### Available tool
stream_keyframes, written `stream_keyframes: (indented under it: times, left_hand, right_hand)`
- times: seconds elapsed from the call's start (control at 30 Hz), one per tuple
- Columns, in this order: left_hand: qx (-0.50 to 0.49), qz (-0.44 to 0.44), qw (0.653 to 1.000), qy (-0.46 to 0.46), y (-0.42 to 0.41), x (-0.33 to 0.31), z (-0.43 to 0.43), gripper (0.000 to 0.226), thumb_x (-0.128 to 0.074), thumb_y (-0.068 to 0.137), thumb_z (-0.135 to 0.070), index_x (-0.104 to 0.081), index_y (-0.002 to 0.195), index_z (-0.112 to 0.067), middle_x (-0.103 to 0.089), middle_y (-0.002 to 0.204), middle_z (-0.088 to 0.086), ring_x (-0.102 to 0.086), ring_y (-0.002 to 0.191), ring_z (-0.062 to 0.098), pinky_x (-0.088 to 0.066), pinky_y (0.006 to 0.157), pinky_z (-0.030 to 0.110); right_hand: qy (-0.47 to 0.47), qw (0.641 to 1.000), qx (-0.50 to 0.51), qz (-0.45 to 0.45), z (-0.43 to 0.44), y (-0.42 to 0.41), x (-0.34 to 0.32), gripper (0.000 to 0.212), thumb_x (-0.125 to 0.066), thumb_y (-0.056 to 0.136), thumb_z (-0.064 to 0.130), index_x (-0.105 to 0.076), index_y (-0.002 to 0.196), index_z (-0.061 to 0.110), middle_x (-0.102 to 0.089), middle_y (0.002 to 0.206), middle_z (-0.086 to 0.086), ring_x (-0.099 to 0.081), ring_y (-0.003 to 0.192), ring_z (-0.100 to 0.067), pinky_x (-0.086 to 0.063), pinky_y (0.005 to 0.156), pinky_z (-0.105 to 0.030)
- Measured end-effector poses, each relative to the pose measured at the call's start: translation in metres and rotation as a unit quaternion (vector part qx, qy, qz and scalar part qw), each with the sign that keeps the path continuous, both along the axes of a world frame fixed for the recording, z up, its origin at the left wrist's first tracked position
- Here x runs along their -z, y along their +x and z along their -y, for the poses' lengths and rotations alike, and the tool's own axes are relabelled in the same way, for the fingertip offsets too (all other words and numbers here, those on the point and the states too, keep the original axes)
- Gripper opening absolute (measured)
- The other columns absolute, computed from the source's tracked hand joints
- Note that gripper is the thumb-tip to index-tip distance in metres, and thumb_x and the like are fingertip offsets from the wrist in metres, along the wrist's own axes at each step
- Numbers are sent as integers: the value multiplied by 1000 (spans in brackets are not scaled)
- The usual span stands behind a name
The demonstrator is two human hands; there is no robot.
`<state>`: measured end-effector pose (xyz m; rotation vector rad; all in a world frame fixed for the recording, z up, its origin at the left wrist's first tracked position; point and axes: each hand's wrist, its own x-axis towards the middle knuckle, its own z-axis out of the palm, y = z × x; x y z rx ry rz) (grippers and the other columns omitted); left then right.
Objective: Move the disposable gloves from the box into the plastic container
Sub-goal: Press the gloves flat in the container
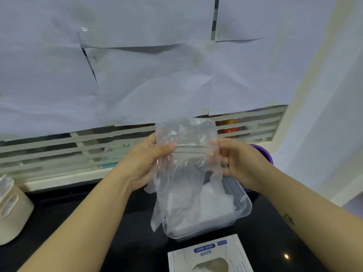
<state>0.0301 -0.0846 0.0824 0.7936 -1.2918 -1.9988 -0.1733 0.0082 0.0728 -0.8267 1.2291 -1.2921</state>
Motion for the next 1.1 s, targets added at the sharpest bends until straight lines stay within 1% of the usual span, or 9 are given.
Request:
stream_keyframes:
  times: [0.1, 0.2, 0.43, 0.53, 0.63, 0.77, 0.87, 1.0, 1.1]
  left_hand:
    - [14, 52, 996, -66, -3, 1, -1, 60, -69, 76, -10, -52, 134, -13, -71, 113, 13, -69, 101, 28, -56, 85, 38]
    - [-15, 88, 990, -105, -4, 0, 3, 59, -69, 79, -11, -46, 131, -27, -75, 92, 7, -72, 84, 22, -56, 72, 31]
    - [-94, 161, 968, -170, 22, 6, 23, 51, -70, 82, -12, -55, 131, -17, -71, 94, 3, -67, 79, 11, -53, 74, 23]
    - [-89, 178, 959, -200, 26, 2, 24, 53, -70, 83, -16, -53, 133, -21, -74, 102, 2, -70, 89, 17, -55, 83, 28]
    - [-19, 221, 941, -257, 25, -4, 20, 54, -70, 79, -29, -56, 130, -23, -75, 97, 3, -71, 90, 22, -56, 81, 26]
    - [114, 277, 905, -302, 14, -7, 15, 48, -77, 76, -43, -62, 119, -31, -72, 101, 13, -65, 99, 34, -49, 94, 39]
    - [143, 275, 895, -321, -1, -9, 11, 21, -73, 85, -23, -68, 105, -19, -73, 99, 7, -68, 91, 21, -49, 92, 40]
    - [181, 295, 888, -301, 3, -9, 15, 27, -72, 77, -32, -67, 102, -20, -75, 97, 2, -70, 96, 18, -51, 93, 34]
    - [145, 320, 889, -294, 21, -1, 24, 6, -68, 87, -20, -69, 93, -19, -72, 78, -6, -65, 72, 4, -50, 75, 19]
  right_hand:
    - [7, 992, -45, -121, -1, 4, -5, 46, -68, 76, 37, -61, 115, 13, -70, 104, -9, -70, 92, -22, -58, 79, -38]
    - [20, 959, -84, -270, -3, 6, -7, 33, -75, 79, 21, -65, 110, 16, -74, 94, -6, -72, 86, -22, -59, 80, -39]
    - [68, 970, -119, -201, -13, -16, 4, 22, -71, 80, 4, -67, 101, 2, -73, 91, -13, -70, 77, -19, -58, 69, -24]
    - [103, 940, -172, -276, -21, -22, 7, 25, -70, 82, 8, -66, 107, 9, -74, 95, -5, -71, 86, -17, -57, 74, -22]
    - [98, 903, -159, -386, -20, -27, 2, 70, -75, 80, 27, -41, 141, 26, -65, 119, 7, -67, 99, -9, -53, 90, -27]
    - [-14, 932, -61, -356, -5, -15, -25, 109, -77, 64, 51, -11, 150, 42, -48, 136, 16, -51, 121, -4, -43, 98, -26]
    - [-34, 899, -141, -413, 5, 3, -30, 89, -80, 72, 37, -31, 146, 32, -67, 115, 10, -63, 103, -2, -49, 97, -32]
    - [-72, 897, -138, -413, 3, 3, -31, 8, -75, 82, 21, -67, 84, 23, -67, 65, 14, -59, 60, 0, -53, 68, -21]
    - [-48, 904, -137, -402, -2, -10, -30, 5, -71, 84, 24, -68, 81, 24, -67, 63, 11, -55, 59, -7, -49, 67, -27]
